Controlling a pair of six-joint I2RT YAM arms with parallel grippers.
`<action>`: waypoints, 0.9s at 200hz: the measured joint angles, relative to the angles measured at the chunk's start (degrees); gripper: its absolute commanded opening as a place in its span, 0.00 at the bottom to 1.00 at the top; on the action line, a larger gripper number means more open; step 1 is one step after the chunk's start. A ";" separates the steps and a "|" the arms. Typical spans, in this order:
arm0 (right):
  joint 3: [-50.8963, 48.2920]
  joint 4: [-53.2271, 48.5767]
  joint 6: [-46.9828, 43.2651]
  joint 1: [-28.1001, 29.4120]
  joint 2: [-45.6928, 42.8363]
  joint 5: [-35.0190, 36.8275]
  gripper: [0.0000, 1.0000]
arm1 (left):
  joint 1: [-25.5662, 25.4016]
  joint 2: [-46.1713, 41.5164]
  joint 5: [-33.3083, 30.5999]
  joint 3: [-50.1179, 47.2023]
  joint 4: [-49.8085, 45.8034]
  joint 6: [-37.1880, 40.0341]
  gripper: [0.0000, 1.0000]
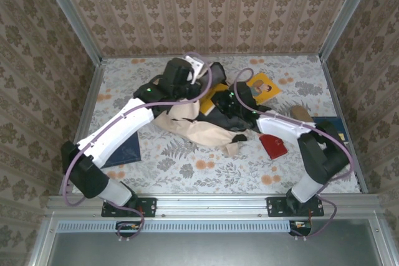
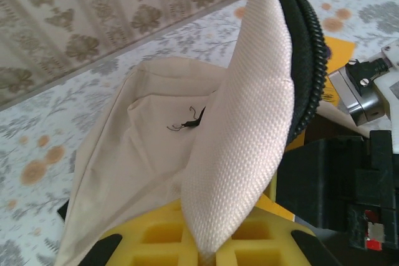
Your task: Pack books, pencil case, and school supplies into a backpack
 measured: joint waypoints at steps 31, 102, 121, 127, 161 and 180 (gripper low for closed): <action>11.54 2.60 2.45 4.17 11.93 3.82 0.14 | 6.95 -3.15 5.51 -4.81 1.95 0.00 0.10; 26.29 3.58 8.07 9.99 28.70 10.05 0.23 | 13.86 -5.90 18.10 -12.00 6.64 -1.49 0.10; 28.94 3.41 8.90 10.08 31.01 9.88 0.38 | 13.86 -5.90 19.12 -12.44 7.06 -1.79 0.10; 29.40 3.41 9.07 10.08 31.39 9.79 0.46 | 13.86 -5.90 19.32 -12.57 7.23 -1.95 0.10; 29.14 1.64 9.68 9.40 31.30 8.31 0.67 | 13.86 -5.90 19.34 -12.76 7.69 -3.15 0.10; 24.68 0.28 8.07 8.63 28.02 6.91 0.74 | 13.97 -5.90 18.56 -12.76 7.32 -3.91 0.10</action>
